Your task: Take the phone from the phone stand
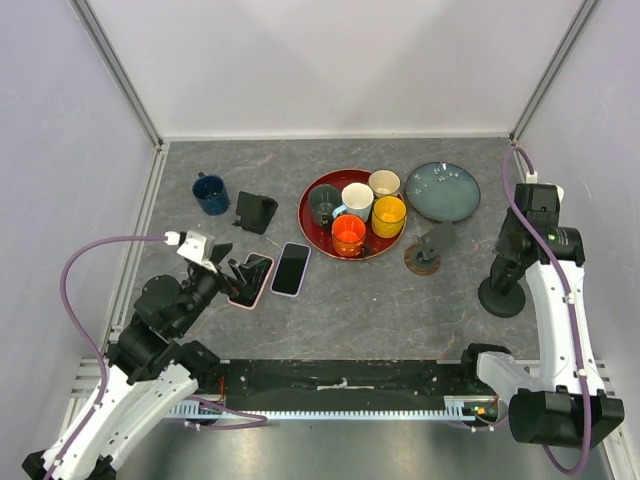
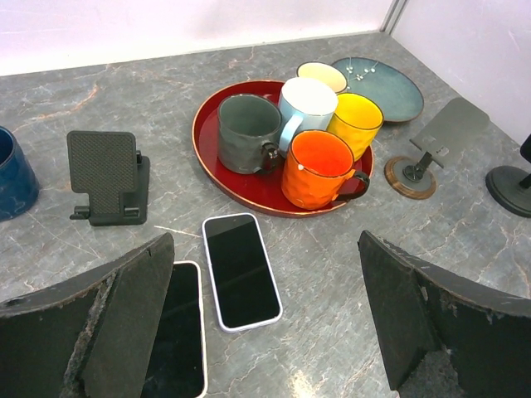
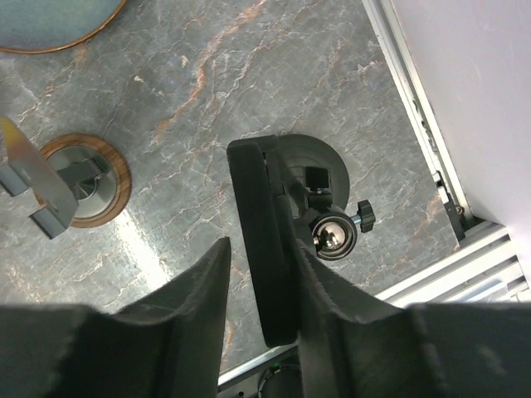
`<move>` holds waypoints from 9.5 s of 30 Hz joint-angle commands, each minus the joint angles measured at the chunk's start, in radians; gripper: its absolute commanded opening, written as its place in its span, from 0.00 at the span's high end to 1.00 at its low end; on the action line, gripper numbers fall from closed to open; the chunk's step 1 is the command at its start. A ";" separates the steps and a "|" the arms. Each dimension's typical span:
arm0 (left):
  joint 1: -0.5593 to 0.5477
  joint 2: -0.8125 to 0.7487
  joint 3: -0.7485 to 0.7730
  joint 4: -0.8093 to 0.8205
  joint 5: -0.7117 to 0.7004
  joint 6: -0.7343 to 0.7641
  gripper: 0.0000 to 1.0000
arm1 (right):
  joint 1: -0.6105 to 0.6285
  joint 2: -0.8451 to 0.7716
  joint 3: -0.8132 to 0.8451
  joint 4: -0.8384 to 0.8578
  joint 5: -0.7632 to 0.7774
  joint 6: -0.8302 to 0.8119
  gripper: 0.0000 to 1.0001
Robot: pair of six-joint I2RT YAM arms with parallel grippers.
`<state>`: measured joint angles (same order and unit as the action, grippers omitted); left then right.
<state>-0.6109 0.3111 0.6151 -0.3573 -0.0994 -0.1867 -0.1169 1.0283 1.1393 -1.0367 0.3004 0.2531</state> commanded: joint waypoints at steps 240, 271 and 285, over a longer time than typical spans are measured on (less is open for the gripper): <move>-0.670 1.000 0.485 -0.042 -0.829 -0.381 0.98 | 1.332 -0.151 -0.856 1.551 0.094 -0.158 0.02; -0.721 0.942 0.397 0.086 -0.724 -0.238 0.98 | 1.079 0.021 -0.674 1.420 -0.276 -0.213 0.19; -0.724 0.885 0.342 0.149 -0.683 -0.165 0.98 | 1.050 -0.008 -0.592 1.276 -0.398 -0.235 0.24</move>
<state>-1.3254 1.2312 0.9562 -0.2665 -0.7967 -0.3878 0.9428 0.9936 0.4679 0.2310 -0.0479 0.0292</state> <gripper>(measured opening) 0.209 0.768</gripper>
